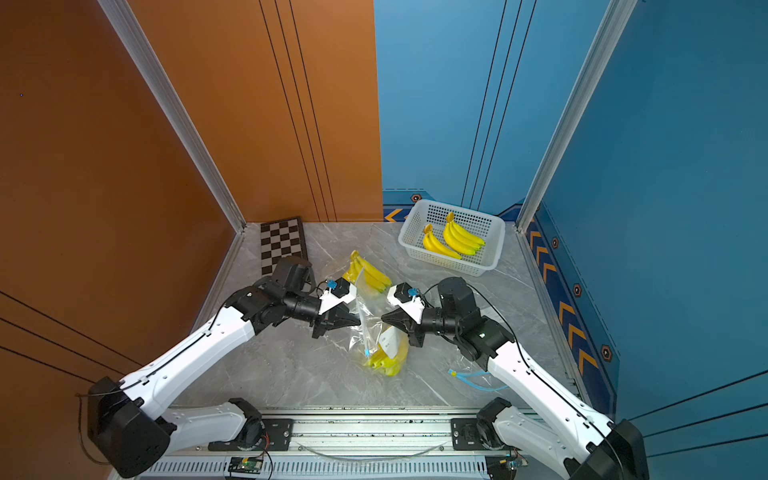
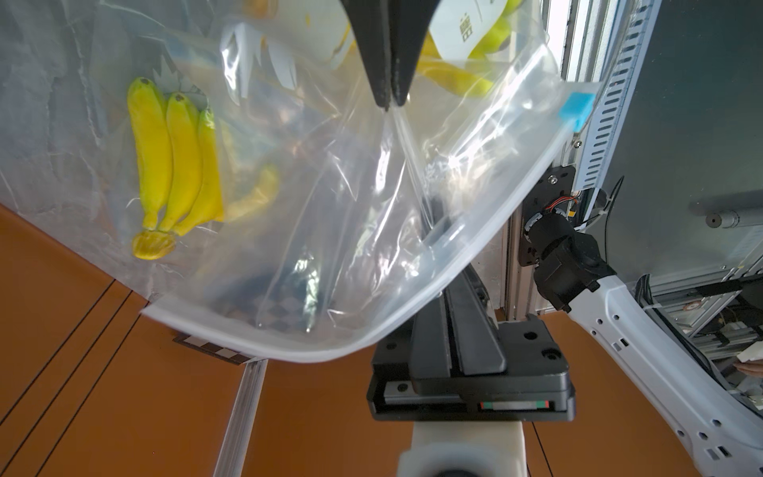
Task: Open the zip-top bag and take out the banana
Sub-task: Open the zipper of the food storage bag at the center of the board.
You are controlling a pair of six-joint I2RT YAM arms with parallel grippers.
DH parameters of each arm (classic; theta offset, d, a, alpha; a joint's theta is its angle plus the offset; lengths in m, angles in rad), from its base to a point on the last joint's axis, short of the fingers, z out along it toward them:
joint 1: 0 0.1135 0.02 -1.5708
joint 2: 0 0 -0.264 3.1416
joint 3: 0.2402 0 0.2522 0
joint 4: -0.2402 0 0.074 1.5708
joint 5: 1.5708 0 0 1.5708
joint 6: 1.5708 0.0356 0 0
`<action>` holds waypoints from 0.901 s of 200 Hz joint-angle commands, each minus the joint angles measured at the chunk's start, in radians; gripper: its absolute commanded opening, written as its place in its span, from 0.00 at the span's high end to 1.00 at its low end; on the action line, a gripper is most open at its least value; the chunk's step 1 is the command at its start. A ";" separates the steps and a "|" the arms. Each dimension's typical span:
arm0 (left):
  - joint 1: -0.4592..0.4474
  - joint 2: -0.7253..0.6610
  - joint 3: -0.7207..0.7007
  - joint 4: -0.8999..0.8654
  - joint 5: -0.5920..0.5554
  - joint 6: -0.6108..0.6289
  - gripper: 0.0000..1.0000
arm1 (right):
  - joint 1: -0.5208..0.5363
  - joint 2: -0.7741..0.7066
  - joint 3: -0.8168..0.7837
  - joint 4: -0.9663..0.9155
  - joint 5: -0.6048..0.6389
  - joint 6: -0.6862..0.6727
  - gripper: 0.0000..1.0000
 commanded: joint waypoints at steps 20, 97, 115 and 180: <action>0.058 -0.041 -0.023 -0.173 -0.052 0.008 0.86 | -0.077 -0.053 -0.061 0.008 0.072 0.103 1.00; 0.036 0.042 0.040 -0.153 -0.025 -0.037 0.02 | 0.060 -0.027 -0.063 0.037 0.118 0.104 1.00; 0.044 0.041 0.047 -0.131 -0.026 -0.053 0.02 | 0.058 -0.035 -0.066 0.030 0.116 0.098 1.00; 0.043 0.119 0.082 -0.058 0.152 -0.083 0.02 | 0.049 -0.015 -0.070 0.016 0.054 0.040 1.00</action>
